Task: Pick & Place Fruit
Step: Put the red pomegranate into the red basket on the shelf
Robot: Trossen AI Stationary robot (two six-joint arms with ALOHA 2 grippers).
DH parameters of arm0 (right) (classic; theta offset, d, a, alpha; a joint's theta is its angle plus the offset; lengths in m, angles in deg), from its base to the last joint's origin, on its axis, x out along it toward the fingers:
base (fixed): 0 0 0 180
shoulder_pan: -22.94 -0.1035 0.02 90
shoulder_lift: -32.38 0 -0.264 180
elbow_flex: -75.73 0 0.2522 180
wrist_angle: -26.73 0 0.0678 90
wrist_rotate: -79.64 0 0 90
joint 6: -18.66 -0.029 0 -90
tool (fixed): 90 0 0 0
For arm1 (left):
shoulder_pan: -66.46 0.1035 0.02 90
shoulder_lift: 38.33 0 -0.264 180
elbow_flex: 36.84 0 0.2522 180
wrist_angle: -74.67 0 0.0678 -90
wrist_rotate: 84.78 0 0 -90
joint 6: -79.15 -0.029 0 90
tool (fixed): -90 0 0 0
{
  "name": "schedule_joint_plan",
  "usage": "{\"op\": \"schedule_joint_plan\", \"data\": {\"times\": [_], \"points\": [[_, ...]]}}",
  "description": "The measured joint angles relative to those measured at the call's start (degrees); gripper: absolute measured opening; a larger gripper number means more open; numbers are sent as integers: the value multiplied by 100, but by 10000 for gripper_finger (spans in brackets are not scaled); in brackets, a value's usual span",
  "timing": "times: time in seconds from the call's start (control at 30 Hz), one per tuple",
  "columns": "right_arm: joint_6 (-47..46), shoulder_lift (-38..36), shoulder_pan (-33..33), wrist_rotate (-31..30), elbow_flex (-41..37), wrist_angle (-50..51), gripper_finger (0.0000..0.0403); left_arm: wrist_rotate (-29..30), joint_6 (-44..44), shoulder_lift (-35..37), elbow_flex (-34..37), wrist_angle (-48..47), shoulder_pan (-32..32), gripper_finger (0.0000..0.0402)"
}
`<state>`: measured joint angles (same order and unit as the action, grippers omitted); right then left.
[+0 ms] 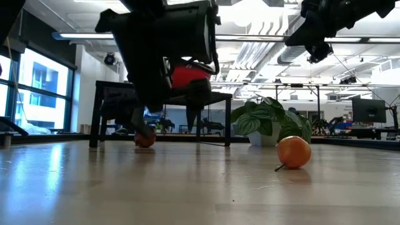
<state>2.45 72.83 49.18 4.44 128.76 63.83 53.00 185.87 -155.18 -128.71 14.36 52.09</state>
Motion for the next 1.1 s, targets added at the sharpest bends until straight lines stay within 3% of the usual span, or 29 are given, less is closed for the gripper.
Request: {"op": "schedule_joint_plan", "data": {"times": [0.63, 0.83, 1.1], "points": [[897, 0, 0, 1116, 0, 2, 2, -592, 2, 0, 0, 197, 273, 390], [897, 2, 0, 1043, 0, 0, 2, -650, 1, 0, 0, 177, 277, 390], [897, 2, 2, 437, 0, 0, 2, -636, 4, 0, 0, 282, 280, 390]]}}
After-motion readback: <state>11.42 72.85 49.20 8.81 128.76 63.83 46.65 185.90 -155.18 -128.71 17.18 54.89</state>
